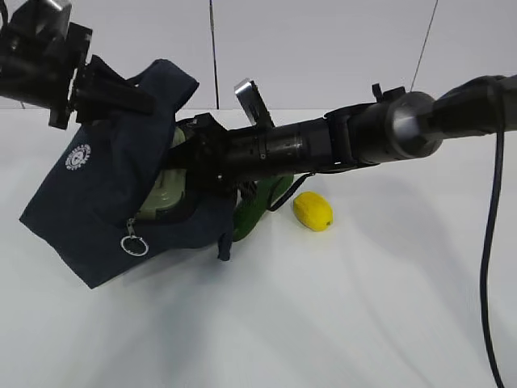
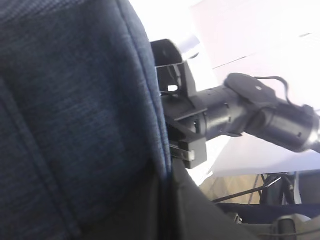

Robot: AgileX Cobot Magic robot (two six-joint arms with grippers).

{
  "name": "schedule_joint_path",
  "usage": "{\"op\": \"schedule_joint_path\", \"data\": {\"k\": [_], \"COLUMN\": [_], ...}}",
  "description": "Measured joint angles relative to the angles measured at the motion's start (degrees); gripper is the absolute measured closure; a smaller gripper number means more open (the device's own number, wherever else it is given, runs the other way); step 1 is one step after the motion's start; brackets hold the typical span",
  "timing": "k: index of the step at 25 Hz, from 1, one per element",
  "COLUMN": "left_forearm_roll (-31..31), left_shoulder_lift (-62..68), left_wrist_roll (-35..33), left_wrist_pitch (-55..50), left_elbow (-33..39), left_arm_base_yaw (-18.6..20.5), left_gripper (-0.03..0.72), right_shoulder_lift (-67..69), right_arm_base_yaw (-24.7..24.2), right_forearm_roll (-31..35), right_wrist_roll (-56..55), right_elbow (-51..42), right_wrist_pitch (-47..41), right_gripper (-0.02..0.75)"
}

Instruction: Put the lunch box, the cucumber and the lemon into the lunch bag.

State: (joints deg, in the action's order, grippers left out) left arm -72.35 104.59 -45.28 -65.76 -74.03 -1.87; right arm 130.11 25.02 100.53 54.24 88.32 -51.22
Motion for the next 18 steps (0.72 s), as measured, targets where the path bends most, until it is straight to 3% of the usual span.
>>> {"op": "schedule_joint_path", "data": {"k": [18], "left_forearm_roll": [-2.55], "left_shoulder_lift": [4.72], "left_wrist_roll": [-1.03], "left_wrist_pitch": [2.28], "left_elbow": [-0.21], "left_arm_base_yaw": [0.0], "left_gripper": [0.693], "right_shoulder_lift": [2.75], "right_arm_base_yaw": [0.64], "right_forearm_roll": [-0.69], "right_wrist_roll": [-1.96], "right_elbow": [1.28], "right_wrist_pitch": [6.02], "right_gripper": [0.355]}}
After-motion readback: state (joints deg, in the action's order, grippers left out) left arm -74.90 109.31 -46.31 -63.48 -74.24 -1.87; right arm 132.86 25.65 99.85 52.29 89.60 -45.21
